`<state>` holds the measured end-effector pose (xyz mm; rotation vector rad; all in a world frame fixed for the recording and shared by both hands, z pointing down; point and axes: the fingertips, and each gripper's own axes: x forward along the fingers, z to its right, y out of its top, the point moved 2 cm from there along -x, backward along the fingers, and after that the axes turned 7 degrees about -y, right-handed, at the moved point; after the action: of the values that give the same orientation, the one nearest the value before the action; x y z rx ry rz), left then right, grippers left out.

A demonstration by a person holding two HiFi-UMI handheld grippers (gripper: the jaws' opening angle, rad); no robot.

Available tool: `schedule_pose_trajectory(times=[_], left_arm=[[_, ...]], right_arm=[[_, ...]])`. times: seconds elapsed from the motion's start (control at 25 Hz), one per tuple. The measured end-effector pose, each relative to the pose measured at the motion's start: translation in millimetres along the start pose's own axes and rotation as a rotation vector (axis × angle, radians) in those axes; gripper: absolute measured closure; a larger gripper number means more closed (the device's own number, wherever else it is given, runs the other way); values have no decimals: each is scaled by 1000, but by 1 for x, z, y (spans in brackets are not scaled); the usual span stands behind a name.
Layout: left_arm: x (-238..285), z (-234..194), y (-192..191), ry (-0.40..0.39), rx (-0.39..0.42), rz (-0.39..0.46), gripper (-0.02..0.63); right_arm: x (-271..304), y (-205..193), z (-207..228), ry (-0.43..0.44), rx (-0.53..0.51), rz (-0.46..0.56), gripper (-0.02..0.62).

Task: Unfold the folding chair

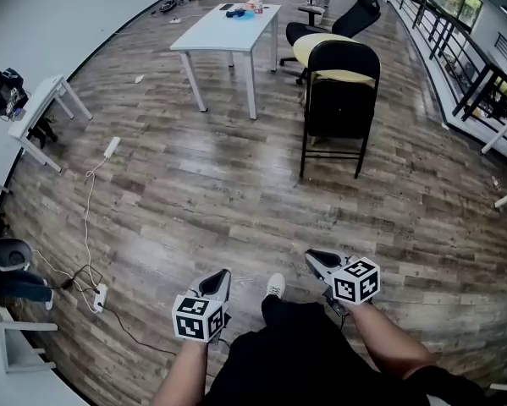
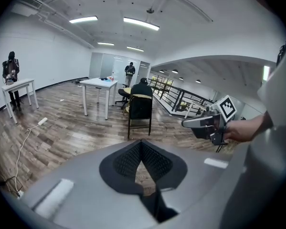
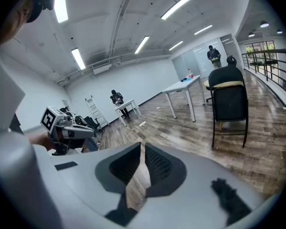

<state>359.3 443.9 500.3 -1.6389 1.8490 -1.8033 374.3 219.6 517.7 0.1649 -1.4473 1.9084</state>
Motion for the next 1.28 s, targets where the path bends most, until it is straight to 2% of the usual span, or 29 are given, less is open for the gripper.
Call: schedule_pose_trajectory(times=[0.2,0.48,0.64,1.28], left_arm=[[29,-23,43,-48,-18,-16,598],[62,-60,98,-46,69,-50,598],[84,-72,125,-53,91,-57,598],[162,-69,168,-180,162,-99,598]], right_arm=[[29,29,25,-14,39,19,563],[74,73,62,-29,53,78,563],[85,92,81,-44,100,110,563],[54,84,130,-214,204,144,563]])
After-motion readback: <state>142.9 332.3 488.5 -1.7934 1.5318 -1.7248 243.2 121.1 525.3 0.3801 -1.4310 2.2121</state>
